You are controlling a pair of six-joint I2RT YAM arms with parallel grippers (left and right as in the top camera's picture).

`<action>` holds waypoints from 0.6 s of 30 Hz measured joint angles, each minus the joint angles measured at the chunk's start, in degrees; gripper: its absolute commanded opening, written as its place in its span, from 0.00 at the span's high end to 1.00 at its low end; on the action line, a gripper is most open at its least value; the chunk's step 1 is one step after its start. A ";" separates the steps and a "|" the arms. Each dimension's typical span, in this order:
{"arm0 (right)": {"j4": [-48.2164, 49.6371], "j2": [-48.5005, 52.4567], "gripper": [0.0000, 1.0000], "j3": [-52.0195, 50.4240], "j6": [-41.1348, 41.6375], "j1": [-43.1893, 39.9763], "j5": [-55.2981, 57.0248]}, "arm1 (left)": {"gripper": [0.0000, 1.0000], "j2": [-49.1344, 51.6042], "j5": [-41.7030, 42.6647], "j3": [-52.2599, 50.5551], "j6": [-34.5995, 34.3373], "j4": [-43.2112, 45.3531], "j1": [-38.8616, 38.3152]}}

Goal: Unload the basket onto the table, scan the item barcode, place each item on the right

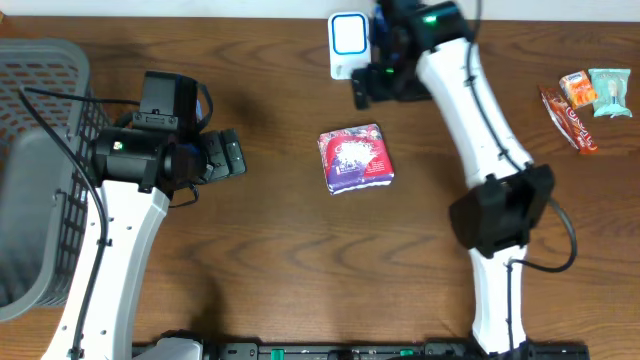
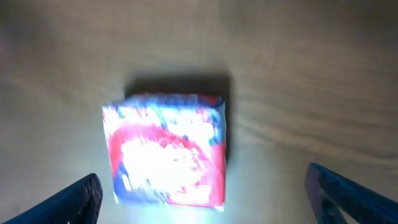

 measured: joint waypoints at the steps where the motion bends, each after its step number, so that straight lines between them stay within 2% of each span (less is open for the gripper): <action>1: 0.66 0.00 0.05 -2.60 -1.92 -1.57 -3.21 | 0.02 0.00 0.00 0.00 0.00 0.00 0.00; 3: 1.77 0.02 0.09 -6.49 -4.07 -3.28 -7.10 | 0.02 0.00 0.00 0.00 0.00 0.00 0.00; 7: 8.39 0.02 0.11 -18.38 -8.72 -6.25 -17.38 | 0.02 0.00 -0.02 0.00 0.00 0.02 0.00; 12: 16.90 0.02 0.23 -30.75 -12.26 -7.23 -25.94 | 0.02 0.00 0.00 0.00 0.00 0.02 0.00; 14: 19.58 0.02 0.41 -34.77 -12.98 -7.15 -27.41 | 0.02 0.00 0.00 0.00 -0.02 0.02 0.00; 16: 22.12 0.02 0.74 -37.99 -13.40 -7.06 -29.07 | 0.02 0.00 0.00 0.00 0.00 0.02 0.00; 18: 23.28 0.02 0.99 -39.01 -12.70 -7.08 -30.64 | 0.02 0.00 0.00 0.00 0.00 0.02 0.00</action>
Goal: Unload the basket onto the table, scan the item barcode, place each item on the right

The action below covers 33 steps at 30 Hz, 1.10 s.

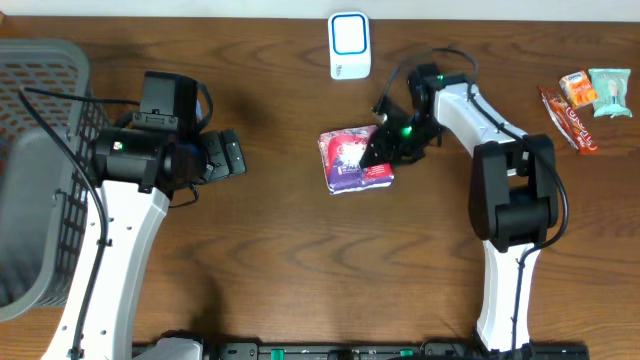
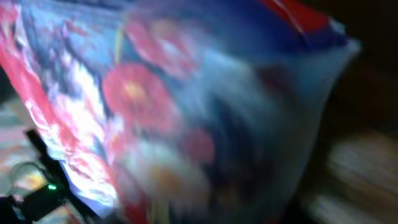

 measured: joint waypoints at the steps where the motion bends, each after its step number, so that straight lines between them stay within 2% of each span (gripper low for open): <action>1: 0.28 0.00 0.99 -0.04 0.50 -0.09 -0.57 | 0.02 0.00 -0.02 0.00 0.00 0.02 0.00; 7: -0.35 -0.04 0.99 2.80 4.66 -0.09 -0.55 | 0.02 0.00 0.00 0.00 0.00 -0.02 0.00; 12: 0.20 0.13 0.99 15.50 11.28 0.02 0.04 | 0.02 0.00 -0.02 0.00 0.00 0.02 0.00; 17: 12.02 0.02 0.99 25.81 22.14 0.02 0.92 | 0.02 0.00 0.00 0.00 0.00 0.00 0.00; 21: 19.98 -0.07 0.99 26.67 33.18 0.33 7.61 | 0.02 0.00 0.00 0.00 0.00 0.00 0.00; 24: 22.99 -0.04 0.99 26.45 37.70 0.72 13.33 | 0.02 0.00 0.00 0.00 0.00 0.00 0.00; 28: 26.05 0.20 0.99 26.43 40.76 1.79 19.85 | 0.02 0.00 0.00 0.00 0.00 0.00 0.00; 33: 27.36 1.97 0.99 26.43 43.95 2.60 20.81 | 0.02 0.00 -0.02 0.00 0.00 0.02 0.00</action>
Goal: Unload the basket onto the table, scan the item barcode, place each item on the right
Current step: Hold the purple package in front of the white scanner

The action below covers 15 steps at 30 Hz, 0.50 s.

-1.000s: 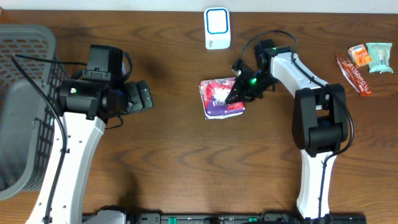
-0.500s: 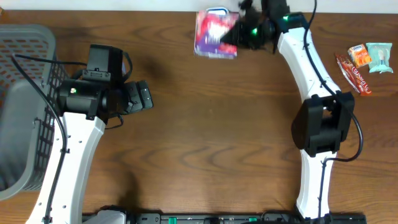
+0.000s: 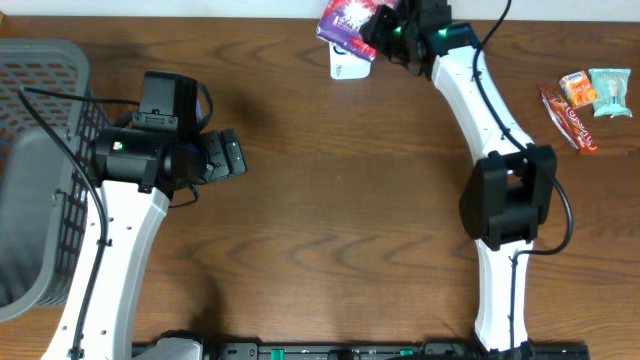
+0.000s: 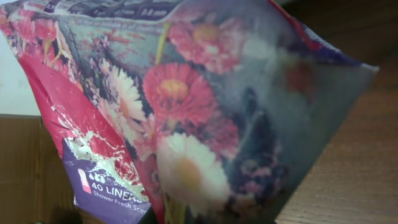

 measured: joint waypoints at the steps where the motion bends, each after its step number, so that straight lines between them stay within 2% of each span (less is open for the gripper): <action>1: 0.00 0.50 0.99 -0.02 0.57 0.11 -0.11 | 0.02 0.00 0.02 0.00 0.00 -0.02 0.00; 15: -3.45 2.32 0.99 -0.44 4.72 0.00 -6.45 | 0.02 0.00 0.02 0.00 0.00 -0.02 0.00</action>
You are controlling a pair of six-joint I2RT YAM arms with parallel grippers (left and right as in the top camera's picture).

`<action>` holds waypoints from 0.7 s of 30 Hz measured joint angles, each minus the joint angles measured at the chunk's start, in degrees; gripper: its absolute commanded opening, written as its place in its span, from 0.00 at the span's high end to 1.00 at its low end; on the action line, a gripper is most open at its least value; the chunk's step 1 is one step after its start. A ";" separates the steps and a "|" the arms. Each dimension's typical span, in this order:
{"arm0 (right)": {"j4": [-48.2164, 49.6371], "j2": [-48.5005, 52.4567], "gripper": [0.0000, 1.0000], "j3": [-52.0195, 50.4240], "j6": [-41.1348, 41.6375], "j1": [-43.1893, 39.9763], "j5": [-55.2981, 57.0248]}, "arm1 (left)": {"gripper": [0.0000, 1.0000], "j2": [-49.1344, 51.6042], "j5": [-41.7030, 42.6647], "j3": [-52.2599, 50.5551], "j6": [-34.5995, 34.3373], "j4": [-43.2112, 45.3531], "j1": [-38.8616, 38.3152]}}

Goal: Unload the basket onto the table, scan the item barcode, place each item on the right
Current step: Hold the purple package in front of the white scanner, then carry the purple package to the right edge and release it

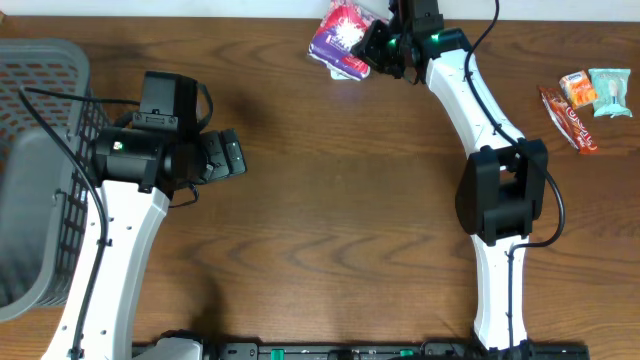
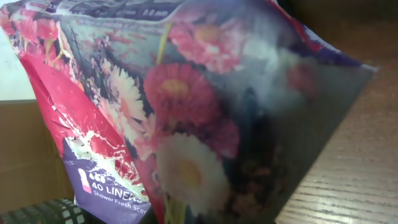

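The item is a soft pack of liners printed with red and pink flowers (image 1: 338,40), with a purple corner (image 2: 106,186). My right gripper (image 1: 380,45) is shut on it and holds it up at the table's back edge. The pack fills the right wrist view and hides the fingers there. In the overhead view the pack covers the spot behind it, so the scanner is hidden. My left gripper (image 1: 230,155) hangs open over the left part of the table, far from the pack, with nothing in it.
A grey mesh basket (image 1: 40,150) stands at the left edge. Some small snack packets (image 1: 585,95) lie at the far right. The brown wooden table (image 1: 330,230) lies between the two arms.
The held pack has shifted a little left and toward the front and has tilted. It now covers the white scanner that showed just below it before. The left arm has not moved.
The pack lay in the middle of the table while my right gripper hovered open near the white scanner at the back. Then the gripper was down at the pack. Later it held the pack up at the back edge beside the scanner, and now over it.
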 measured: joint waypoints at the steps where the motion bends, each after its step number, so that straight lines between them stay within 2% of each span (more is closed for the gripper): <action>1: -0.15 0.00 0.99 0.00 -0.04 -0.13 -0.17 | 0.02 0.00 -0.02 0.00 0.00 0.00 0.00; 8: -3.43 -2.99 0.99 -0.07 -3.32 -5.81 -0.04 | 0.02 0.00 -0.02 0.00 0.00 0.00 0.00; 13: -13.97 -10.99 0.99 -0.04 -8.52 -18.08 6.21 | 0.02 0.00 -0.02 0.00 0.00 0.02 0.00; 17: -19.67 -12.44 0.99 0.26 -14.93 -28.06 9.68 | 0.02 0.00 -0.02 0.00 0.00 0.04 0.00; 21: -22.60 -11.67 0.92 0.22 -18.51 -33.03 13.40 | 0.02 0.00 0.00 0.00 0.00 0.00 0.00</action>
